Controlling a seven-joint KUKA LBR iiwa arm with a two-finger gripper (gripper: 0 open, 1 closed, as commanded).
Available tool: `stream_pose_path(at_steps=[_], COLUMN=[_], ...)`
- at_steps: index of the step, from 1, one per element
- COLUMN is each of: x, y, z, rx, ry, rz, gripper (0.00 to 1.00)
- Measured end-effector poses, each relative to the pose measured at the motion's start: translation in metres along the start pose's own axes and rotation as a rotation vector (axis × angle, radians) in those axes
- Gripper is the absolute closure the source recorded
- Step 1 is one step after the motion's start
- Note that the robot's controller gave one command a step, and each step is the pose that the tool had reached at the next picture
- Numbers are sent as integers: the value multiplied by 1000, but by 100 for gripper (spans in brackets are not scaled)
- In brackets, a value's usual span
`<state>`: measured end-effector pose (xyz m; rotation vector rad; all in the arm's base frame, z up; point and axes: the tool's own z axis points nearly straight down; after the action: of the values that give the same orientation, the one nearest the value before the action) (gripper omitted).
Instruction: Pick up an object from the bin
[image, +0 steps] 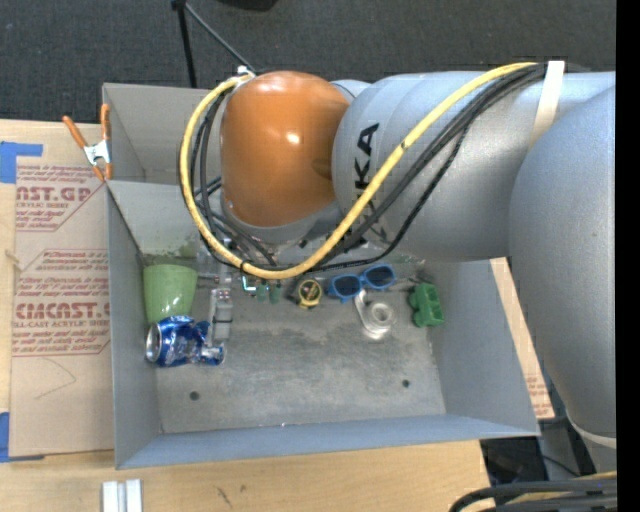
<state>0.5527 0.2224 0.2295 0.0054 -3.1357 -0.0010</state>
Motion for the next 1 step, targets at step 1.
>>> stream_pose_path(at_steps=[1], x=[-38], y=[21], z=[129], rx=[-1], ry=[-17], rz=[-356], gripper=[0])
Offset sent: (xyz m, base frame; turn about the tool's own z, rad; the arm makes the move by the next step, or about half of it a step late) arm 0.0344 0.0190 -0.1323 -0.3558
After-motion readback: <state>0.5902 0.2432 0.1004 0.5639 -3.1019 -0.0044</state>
